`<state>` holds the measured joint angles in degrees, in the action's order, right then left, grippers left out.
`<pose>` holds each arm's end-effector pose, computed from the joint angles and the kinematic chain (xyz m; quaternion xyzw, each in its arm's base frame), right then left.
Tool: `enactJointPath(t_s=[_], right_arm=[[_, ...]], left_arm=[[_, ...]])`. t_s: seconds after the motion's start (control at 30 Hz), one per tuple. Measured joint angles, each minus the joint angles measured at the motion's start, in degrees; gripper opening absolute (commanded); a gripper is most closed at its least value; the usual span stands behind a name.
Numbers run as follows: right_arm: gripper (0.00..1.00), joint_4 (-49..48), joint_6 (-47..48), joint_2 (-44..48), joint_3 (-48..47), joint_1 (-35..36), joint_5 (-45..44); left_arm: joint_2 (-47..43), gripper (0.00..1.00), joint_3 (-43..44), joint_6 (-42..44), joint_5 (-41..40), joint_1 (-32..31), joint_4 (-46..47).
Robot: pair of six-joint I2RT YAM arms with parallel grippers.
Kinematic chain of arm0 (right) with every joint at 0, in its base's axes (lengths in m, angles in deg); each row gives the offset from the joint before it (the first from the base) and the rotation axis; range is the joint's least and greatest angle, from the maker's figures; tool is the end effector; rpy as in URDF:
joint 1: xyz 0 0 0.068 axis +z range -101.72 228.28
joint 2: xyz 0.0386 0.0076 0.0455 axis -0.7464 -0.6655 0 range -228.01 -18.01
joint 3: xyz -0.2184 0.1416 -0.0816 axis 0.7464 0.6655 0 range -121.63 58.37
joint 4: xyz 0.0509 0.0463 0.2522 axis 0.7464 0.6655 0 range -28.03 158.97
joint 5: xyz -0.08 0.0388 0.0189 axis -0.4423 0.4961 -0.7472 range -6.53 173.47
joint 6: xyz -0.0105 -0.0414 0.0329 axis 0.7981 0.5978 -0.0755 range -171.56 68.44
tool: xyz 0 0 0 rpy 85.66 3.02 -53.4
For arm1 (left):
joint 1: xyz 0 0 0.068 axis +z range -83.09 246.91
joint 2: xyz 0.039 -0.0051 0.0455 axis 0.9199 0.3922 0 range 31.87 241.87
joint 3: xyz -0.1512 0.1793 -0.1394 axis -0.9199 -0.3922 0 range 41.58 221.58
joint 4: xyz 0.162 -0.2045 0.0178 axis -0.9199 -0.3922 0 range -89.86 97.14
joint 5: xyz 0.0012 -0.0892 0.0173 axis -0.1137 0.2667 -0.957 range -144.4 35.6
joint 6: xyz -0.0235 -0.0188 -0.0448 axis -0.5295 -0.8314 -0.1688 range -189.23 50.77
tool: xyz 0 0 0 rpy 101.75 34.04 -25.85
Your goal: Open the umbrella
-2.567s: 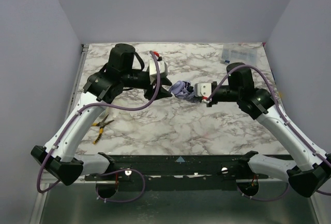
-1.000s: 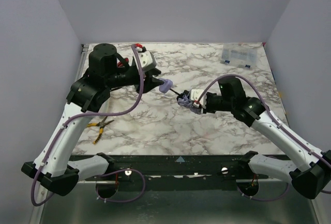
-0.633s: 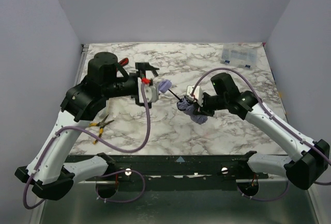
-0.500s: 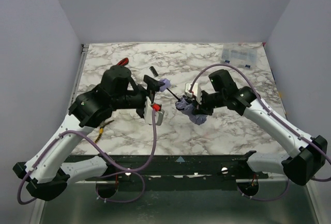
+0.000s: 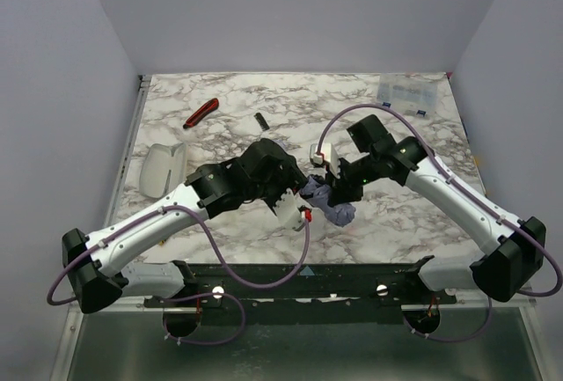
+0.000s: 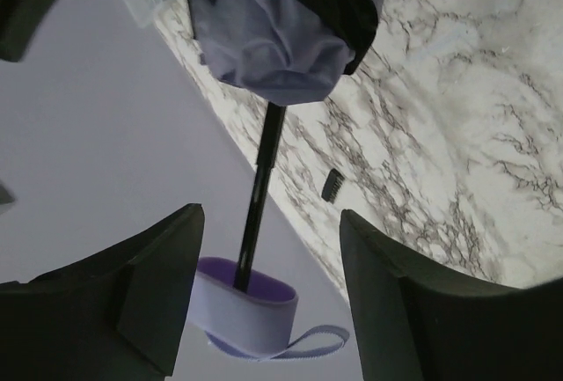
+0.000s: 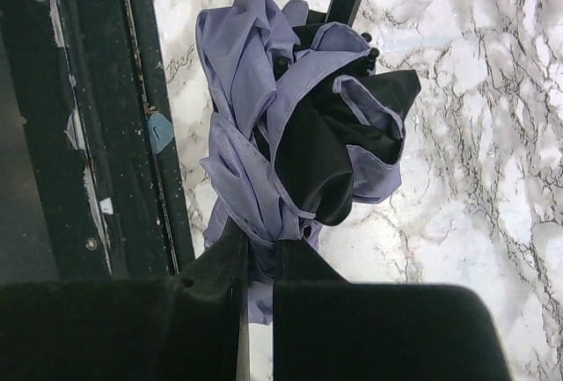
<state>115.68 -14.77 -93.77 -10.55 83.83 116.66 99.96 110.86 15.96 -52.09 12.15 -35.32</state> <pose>0.1974 0.1650 0.3094 -0.6056 0.7054 0.2736 0.2466 0.1417 -0.2030 0.3512 0.8586 0.3040 0.0905 0.4028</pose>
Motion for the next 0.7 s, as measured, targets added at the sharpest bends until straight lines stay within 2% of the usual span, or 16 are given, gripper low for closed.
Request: enactJointPath(t_s=[0.1,0.27,0.7], right_arm=[[0.00,1.0,-0.5,0.0,-0.5,0.0,0.1],[0.00,1.7,-0.9,0.0,-1.1,0.0,0.1],[0.00,-2.1,-0.3,0.0,-1.1,0.0,-2.0]], left_arm=[[1.8,0.53,-2.3,1.8,-4.8,-0.1,2.1],[2.2,0.37,-3.3,4.1,-7.3,0.7,4.9],[1.3,0.37,-5.3,8.3,-5.7,10.1,8.5]])
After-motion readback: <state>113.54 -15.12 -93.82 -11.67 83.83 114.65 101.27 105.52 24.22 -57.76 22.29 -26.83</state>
